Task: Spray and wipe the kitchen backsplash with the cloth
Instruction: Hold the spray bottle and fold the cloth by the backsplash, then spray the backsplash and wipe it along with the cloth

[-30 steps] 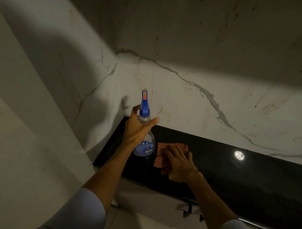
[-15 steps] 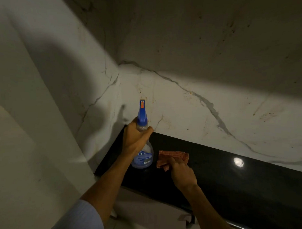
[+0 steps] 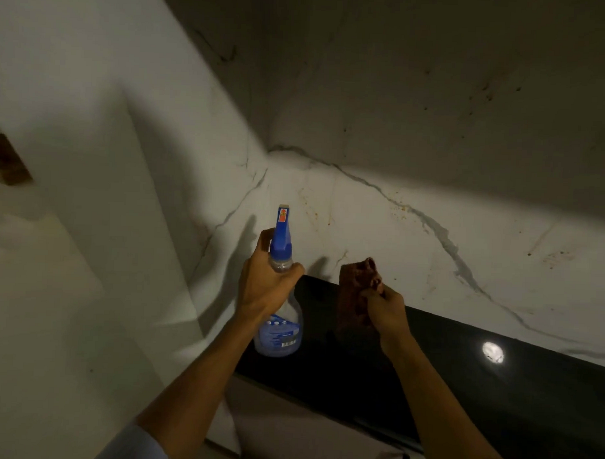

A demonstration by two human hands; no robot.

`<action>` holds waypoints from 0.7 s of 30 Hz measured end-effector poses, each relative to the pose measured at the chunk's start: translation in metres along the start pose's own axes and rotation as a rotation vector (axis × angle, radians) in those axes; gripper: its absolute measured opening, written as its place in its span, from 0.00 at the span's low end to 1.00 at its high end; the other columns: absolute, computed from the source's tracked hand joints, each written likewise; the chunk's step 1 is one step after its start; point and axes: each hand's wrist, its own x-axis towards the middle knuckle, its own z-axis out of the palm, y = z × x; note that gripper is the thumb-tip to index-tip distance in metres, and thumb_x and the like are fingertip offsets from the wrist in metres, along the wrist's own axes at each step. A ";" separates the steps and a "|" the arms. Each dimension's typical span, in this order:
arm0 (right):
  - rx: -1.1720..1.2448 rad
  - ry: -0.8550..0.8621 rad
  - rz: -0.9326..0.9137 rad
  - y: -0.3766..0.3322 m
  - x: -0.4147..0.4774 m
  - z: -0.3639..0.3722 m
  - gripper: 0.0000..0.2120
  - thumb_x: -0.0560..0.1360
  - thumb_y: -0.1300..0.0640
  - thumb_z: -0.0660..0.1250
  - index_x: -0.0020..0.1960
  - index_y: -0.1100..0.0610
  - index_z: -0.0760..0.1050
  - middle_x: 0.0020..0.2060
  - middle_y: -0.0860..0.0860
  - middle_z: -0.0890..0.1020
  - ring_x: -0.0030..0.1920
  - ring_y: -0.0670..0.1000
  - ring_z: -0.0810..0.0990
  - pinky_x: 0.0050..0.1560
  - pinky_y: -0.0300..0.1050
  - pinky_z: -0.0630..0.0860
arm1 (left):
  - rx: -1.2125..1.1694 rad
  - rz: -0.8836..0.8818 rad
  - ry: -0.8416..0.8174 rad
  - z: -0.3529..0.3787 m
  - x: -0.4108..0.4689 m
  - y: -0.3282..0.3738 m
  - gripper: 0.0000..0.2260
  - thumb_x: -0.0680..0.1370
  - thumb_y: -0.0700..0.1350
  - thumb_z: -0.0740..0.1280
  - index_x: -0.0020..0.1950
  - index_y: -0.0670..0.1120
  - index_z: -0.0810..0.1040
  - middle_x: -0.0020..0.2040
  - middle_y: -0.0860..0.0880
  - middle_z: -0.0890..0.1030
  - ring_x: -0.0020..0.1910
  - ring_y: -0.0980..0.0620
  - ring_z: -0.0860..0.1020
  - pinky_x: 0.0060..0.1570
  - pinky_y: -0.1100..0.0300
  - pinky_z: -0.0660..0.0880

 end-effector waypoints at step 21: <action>0.640 -0.414 -0.173 -0.115 -0.055 0.083 0.15 0.73 0.61 0.71 0.59 0.52 0.76 0.50 0.45 0.83 0.48 0.43 0.83 0.48 0.38 0.79 | 0.037 0.061 0.494 -0.086 -0.043 0.078 0.14 0.73 0.40 0.74 0.45 0.59 0.75 0.32 0.66 0.81 0.29 0.62 0.80 0.31 0.67 0.76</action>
